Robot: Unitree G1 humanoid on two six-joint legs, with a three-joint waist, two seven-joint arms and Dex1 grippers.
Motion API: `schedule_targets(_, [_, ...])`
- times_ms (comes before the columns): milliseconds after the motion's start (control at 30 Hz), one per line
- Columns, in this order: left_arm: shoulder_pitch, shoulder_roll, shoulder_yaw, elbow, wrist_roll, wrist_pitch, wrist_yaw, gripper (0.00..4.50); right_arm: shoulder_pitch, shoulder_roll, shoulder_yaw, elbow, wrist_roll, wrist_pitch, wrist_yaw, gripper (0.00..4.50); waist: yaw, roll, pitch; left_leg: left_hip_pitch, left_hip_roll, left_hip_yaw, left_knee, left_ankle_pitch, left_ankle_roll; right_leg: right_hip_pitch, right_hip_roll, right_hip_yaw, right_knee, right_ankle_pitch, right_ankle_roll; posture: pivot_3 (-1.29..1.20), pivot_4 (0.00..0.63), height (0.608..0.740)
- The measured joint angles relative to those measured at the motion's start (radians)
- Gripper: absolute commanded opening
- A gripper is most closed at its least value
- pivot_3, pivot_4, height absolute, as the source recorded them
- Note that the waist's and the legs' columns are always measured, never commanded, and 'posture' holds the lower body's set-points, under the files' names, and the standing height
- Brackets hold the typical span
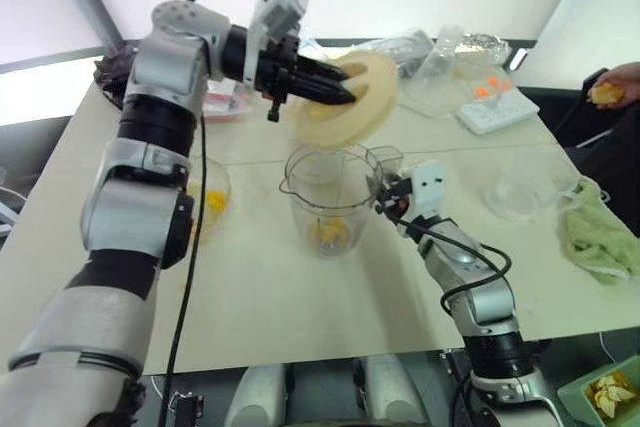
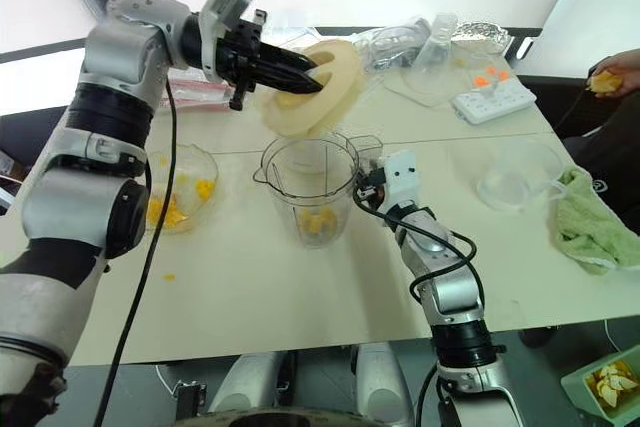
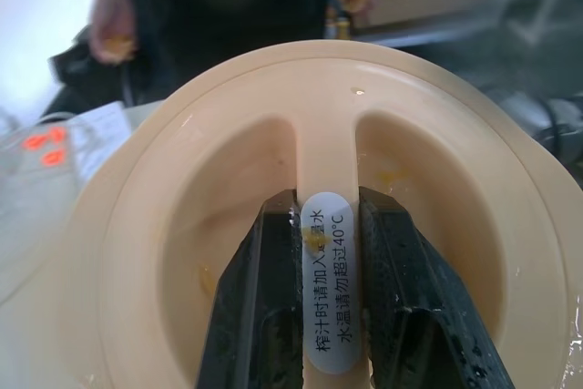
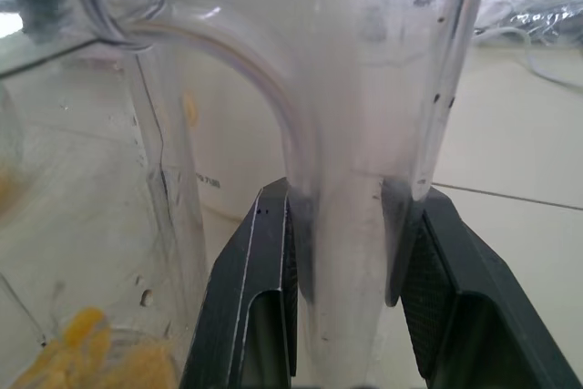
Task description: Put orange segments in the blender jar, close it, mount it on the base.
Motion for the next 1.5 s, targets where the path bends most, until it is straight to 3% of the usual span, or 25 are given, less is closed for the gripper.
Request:
schedule_targets(200, [0.072, 0.028, -0.078, -0.138, -0.067, 0.077, 0.0, 0.27, 0.0, 0.025, 0.016, 0.072, -0.046, -0.132, -0.007, 0.9, -0.014, 0.0, 0.0, 0.002, 0.0, -0.002, 0.0, 0.0, 0.0, 0.001, 0.0, 0.0, 0.001, 0.0, 0.0, 0.0, 0.15, 0.74])
schedule_targets(433, [0.102, 0.088, -0.13, -0.212, -0.089, 0.093, -0.001, 0.27, 0.033, 0.027, 0.016, 0.057, -0.056, -0.162, -0.013, 0.9, -0.011, 0.0, 0.0, 0.002, 0.0, -0.002, 0.0, 0.0, 0.0, 0.002, 0.0, 0.001, 0.0, 0.0, 0.0, 0.0, 0.15, 0.74])
schedule_targets(900, [0.212, 0.092, -0.21, -0.268, 0.047, -0.005, 0.012, 0.27, 0.08, 0.024, 0.017, -0.024, -0.099, -0.132, -0.029, 0.9, 0.005, 0.001, -0.002, 0.003, 0.0, -0.001, 0.0, 0.0, 0.0, 0.003, -0.001, 0.001, 0.0, 0.0, 0.0, 0.0, 0.15, 0.74])
schedule_targets(1133, [0.247, 0.09, -0.217, -0.306, 0.063, -0.012, 0.031, 0.27, 0.091, 0.023, 0.017, -0.033, -0.123, -0.124, -0.03, 0.9, 0.014, 0.002, -0.003, 0.019, 0.0, -0.002, -0.001, 0.0, 0.0, 0.021, -0.001, 0.0, -0.004, -0.004, -0.003, 0.0, 0.15, 0.74])
schedule_targets(1500, [0.278, 0.089, -0.249, -0.493, 0.123, 0.26, 0.171, 0.27, 0.091, 0.008, 0.017, -0.023, -0.149, -0.135, -0.057, 0.9, 0.019, 0.004, -0.005, 0.021, 0.0, -0.003, -0.001, 0.0, 0.0, 0.024, -0.002, 0.0, -0.004, -0.005, -0.002, 0.0, 0.15, 0.74])
